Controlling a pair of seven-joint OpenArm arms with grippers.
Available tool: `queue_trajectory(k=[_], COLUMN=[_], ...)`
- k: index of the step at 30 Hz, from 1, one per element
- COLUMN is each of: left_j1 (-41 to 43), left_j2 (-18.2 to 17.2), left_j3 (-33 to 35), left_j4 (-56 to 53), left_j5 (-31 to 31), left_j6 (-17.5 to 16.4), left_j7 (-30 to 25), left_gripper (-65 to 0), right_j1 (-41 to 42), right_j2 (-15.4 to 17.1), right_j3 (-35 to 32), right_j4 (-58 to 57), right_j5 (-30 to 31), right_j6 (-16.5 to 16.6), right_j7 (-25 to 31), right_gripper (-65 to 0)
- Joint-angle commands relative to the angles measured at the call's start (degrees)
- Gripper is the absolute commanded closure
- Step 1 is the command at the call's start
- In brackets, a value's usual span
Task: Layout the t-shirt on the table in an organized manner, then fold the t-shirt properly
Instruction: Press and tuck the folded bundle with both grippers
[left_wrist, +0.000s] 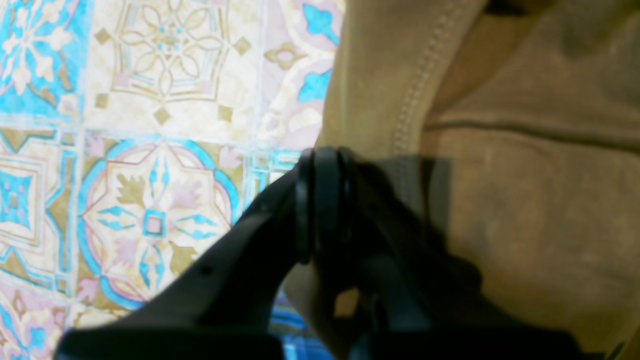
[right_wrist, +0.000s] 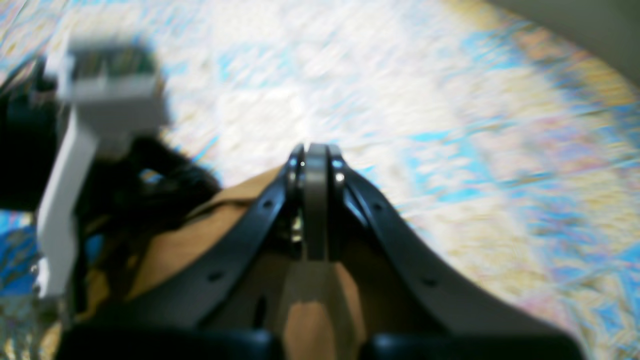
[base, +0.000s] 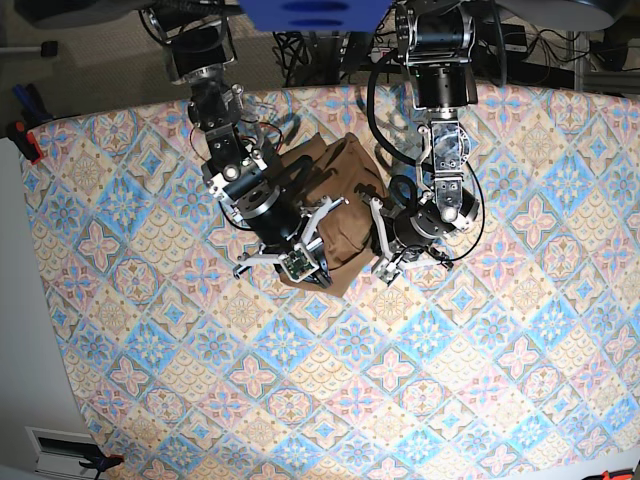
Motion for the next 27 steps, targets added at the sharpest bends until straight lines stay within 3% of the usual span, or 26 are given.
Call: queue_trajectory(k=[1, 8, 21, 27], left_j1=[-0.8, -0.8, -0.9, -0.9], left_j2=[0.1, 0.1, 0.0, 0.0], left_j3=[0.1, 0.1, -0.2, -0.3], left_j4=[0.7, 0.9, 0.9, 3.1], left_j5=[0.8, 0.8, 0.8, 0.3], left_j6=[0.1, 0.1, 0.1, 0.1], left_j7=[0.7, 0.7, 0.7, 0.7], left_gripper=[0.0, 0.0, 0.0, 0.0], right_j1=[1.6, 1.8, 1.5, 1.3], right_j2=[-0.3, -0.6, -0.3, -0.3], right_j3=[0.2, 0.7, 2.9, 7.3], right_j4=[0.0, -9.3, -28.3, -26.8], right_j5=[0.5, 7.5, 7.7, 7.7], right_j6=[-0.6, -0.6, -0.6, -0.6], right_j7=[2.9, 10.0, 20.1, 20.4], right_gripper=[0.0, 0.0, 0.0, 0.0])
